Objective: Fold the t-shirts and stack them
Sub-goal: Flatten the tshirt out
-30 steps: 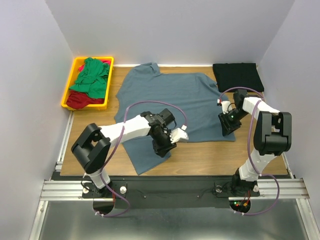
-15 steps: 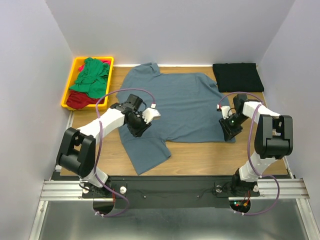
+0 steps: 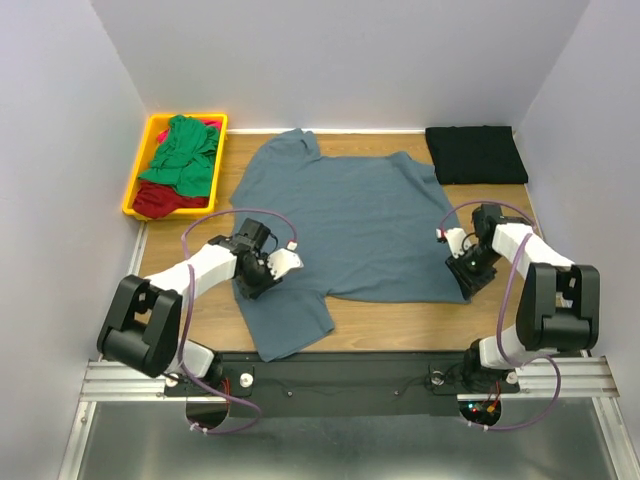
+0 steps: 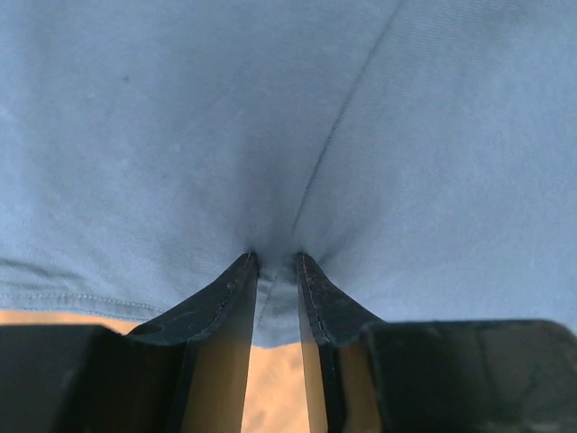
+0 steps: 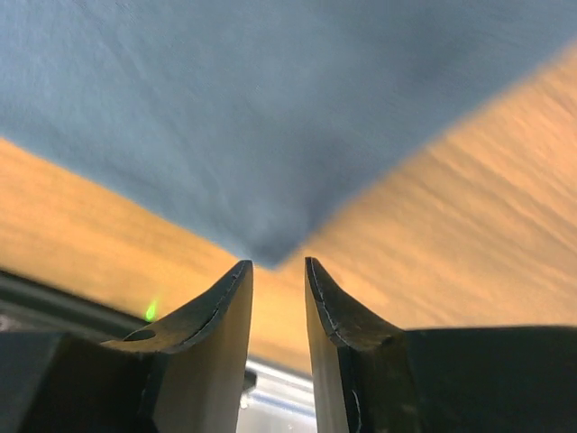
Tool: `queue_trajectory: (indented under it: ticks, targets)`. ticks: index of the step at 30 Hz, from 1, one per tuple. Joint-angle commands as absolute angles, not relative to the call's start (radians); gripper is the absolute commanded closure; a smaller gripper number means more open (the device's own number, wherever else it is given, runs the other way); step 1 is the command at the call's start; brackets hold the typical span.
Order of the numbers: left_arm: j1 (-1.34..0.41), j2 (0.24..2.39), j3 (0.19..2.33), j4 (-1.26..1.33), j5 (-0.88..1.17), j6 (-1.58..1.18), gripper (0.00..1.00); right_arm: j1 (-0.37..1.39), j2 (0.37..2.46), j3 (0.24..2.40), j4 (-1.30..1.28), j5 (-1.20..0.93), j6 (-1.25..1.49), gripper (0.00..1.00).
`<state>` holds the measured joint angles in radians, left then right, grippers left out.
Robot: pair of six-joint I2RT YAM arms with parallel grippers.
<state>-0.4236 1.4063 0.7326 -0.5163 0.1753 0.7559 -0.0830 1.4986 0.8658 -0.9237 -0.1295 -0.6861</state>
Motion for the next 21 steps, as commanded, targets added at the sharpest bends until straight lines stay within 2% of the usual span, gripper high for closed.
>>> queue_trajectory:
  ticks: [1, 4, 8, 13, 21]
  targets:
    - [-0.411, 1.332, 0.738, -0.693, 0.188, 0.831, 0.65, -0.083, 1.421, 0.978, -1.019, -0.158, -0.718, 0.64]
    - [-0.403, 1.322, 0.877, -0.722, 0.238, 0.833, 0.62, -0.083, 1.439, 1.084, -1.006, -0.221, -0.678, 0.64]
    - [-0.387, 1.391, 0.988, -0.652, 0.242, 0.767, 0.61, -0.083, 1.577, 1.173, -0.945, -0.299, -0.611, 0.64]
    - [-0.333, 1.520, 1.015, -0.511, 0.203, 0.695, 0.60, -0.083, 1.707, 1.200, -0.827, -0.305, -0.525, 0.65]
    - [-0.282, 1.615, 0.962, -0.475, 0.189, 0.725, 0.62, -0.083, 1.769, 1.108, -0.761, -0.249, -0.554, 0.65]
